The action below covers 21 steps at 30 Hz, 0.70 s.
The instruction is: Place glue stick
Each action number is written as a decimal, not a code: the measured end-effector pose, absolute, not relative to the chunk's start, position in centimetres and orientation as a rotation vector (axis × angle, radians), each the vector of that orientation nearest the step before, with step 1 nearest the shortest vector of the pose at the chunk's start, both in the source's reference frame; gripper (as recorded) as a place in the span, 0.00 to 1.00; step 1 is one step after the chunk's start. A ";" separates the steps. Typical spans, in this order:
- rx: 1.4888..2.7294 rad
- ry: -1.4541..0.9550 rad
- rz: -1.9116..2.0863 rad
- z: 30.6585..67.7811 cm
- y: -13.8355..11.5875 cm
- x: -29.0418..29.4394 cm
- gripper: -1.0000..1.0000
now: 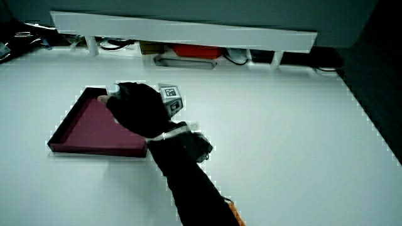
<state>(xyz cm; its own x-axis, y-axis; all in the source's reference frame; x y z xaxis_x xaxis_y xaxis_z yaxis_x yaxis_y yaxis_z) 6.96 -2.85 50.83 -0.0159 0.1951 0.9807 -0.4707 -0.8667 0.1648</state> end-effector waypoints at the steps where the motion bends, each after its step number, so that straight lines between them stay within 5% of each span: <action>1: 1.833 -0.279 1.898 51.1 -2.8 6.7 0.50; 21: 1.790 -0.203 1.788 54.8 -1.1 4.1 0.50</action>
